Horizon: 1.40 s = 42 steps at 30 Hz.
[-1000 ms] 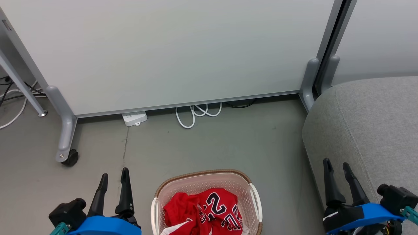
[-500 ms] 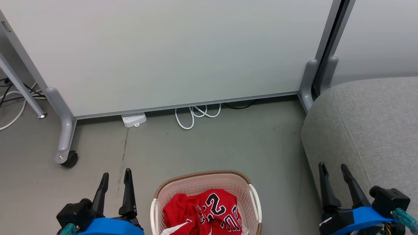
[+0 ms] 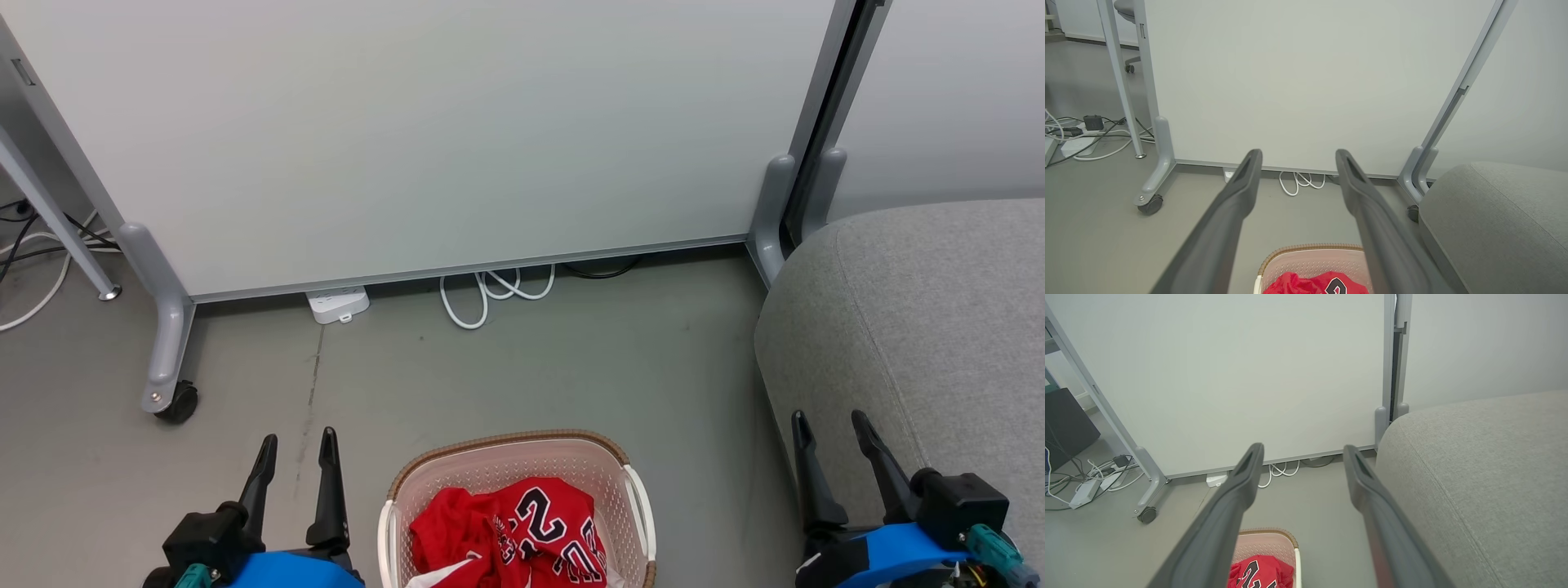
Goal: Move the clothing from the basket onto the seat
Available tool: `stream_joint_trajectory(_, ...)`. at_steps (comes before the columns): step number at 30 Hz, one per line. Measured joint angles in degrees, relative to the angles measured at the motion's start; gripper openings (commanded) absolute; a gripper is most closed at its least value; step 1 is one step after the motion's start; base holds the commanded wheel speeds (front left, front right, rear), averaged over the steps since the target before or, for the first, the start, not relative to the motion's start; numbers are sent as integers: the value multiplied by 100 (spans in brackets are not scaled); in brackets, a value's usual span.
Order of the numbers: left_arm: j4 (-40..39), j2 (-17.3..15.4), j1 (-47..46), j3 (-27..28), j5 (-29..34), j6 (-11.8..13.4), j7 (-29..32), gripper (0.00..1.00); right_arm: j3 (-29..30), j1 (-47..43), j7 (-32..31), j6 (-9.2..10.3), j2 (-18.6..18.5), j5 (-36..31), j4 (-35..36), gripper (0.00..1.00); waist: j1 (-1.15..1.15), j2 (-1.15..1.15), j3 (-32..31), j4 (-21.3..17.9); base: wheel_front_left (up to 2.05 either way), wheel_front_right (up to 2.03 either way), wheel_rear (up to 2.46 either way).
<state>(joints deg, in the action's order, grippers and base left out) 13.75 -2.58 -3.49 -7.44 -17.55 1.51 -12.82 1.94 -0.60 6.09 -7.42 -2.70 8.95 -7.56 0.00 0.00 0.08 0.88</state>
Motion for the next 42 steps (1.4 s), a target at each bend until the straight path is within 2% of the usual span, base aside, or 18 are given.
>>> stream_joint_trajectory(21,79,-12,1,-43,779,19,-221,100,-3,-63,185,-8,-4,-790,37,100,0,0,-27,20,0,0,0)
stream_joint_trajectory(35,180,-13,9,-26,761,-16,-222,100,7,-77,205,-8,-5,-756,30,100,0,0,-34,20,0,0,0)
stream_joint_trajectory(42,311,-16,5,-58,599,-15,-223,100,-135,49,207,-7,-5,-740,78,100,0,0,123,-131,0,0,0)
